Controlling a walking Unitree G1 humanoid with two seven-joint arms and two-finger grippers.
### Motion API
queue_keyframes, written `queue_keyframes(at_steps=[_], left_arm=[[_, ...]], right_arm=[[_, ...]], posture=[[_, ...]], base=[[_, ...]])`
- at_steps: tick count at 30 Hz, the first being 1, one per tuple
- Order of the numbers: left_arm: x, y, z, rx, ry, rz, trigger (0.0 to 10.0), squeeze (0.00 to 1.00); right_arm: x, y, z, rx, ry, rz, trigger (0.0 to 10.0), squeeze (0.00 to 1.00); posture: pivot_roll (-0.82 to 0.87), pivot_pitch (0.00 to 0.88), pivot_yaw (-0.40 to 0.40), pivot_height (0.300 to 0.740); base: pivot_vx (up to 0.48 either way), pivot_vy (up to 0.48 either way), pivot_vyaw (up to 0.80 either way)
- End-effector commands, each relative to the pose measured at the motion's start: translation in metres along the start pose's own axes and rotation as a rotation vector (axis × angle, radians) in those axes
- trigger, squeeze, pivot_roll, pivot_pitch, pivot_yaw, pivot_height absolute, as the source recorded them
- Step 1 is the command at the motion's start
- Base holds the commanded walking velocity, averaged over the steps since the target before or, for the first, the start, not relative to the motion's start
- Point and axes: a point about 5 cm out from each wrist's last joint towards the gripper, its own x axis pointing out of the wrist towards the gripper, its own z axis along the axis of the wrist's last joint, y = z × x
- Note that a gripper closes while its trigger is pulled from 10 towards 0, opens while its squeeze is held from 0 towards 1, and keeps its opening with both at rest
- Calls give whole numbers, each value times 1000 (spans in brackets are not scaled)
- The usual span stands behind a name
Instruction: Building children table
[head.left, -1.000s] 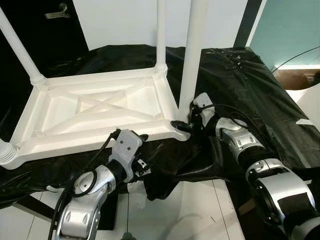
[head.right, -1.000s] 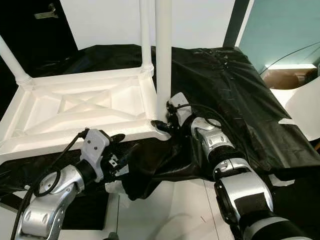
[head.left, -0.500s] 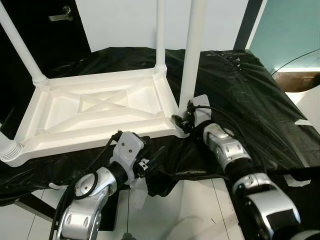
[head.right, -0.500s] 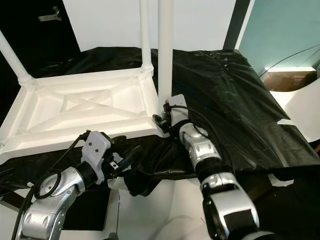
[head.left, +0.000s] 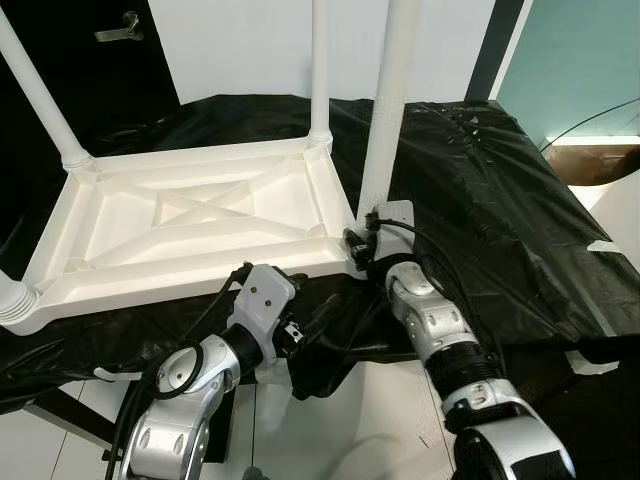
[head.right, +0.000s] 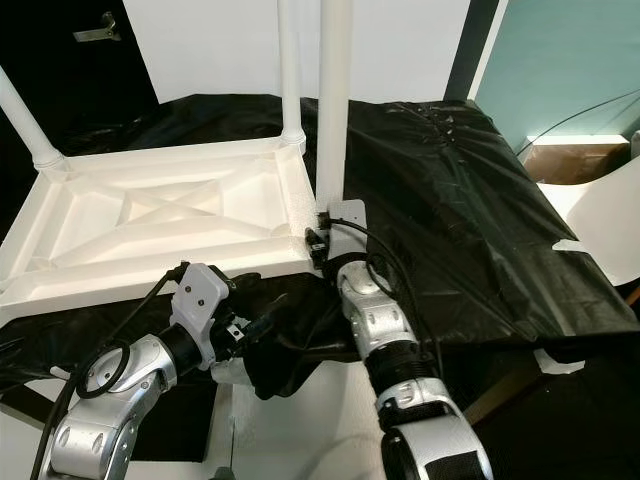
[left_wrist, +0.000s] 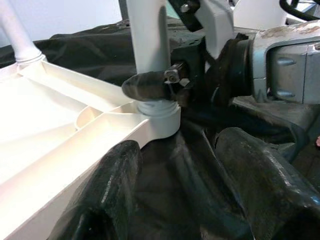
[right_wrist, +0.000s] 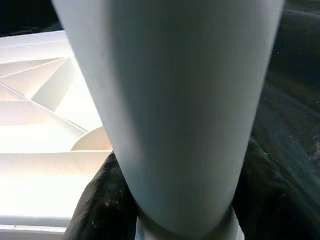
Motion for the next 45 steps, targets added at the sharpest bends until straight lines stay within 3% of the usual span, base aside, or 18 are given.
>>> queue_keyframes(at_steps=[1,2,3,4,12,13,20,25,31,32,34,45], left_arm=[[0,3,-4,-12,21,79,10000,0],[0,3,-4,-13,20,81,10000,0],[0,3,-4,-13,20,81,10000,0],[0,2,-4,-16,20,83,10000,0],[-1,1,-5,-23,22,89,10000,0],[-1,1,-5,-23,22,90,10000,0],[-1,6,-3,-15,19,94,10000,0],[-1,6,-2,-14,19,95,10000,0],[-2,5,-3,-13,24,92,10000,0],[-3,6,-3,-12,24,94,10000,0],[-3,6,-2,-10,24,98,10000,0],[-6,5,-2,-13,27,117,10000,0]], right_arm=[[0,-5,6,18,-35,54,10000,180],[-3,-7,7,2,-38,63,10000,396],[-3,-7,7,2,-38,63,10000,396],[-5,-9,8,-3,-38,74,10000,1000],[-10,-20,8,-46,-49,234,10000,1000],[-9,-23,9,-66,-45,300,10000,0],[-1,-34,14,-183,16,542,10000,0],[2,-32,14,-209,47,588,10000,0],[12,-18,16,-294,87,690,10000,0],[13,-17,16,-315,93,698,7137,0],[14,-16,14,-337,107,715,0,0],[12,-24,2,-304,166,662,0,0]], posture=[[127,0,-39,740],[127,0,-39,740],[127,0,-39,740],[127,1,-41,740],[125,13,-37,740],[123,15,-36,740],[121,15,-23,740],[125,17,-21,740],[130,15,-17,740],[140,15,-19,740],[150,15,-22,740],[159,23,-40,740]], base=[[0,0,0],[0,0,0],[0,0,0],[0,0,0],[0,0,0],[0,0,0],[0,0,0],[0,0,0],[0,0,0],[0,0,0],[0,0,0],[0,0,0]])
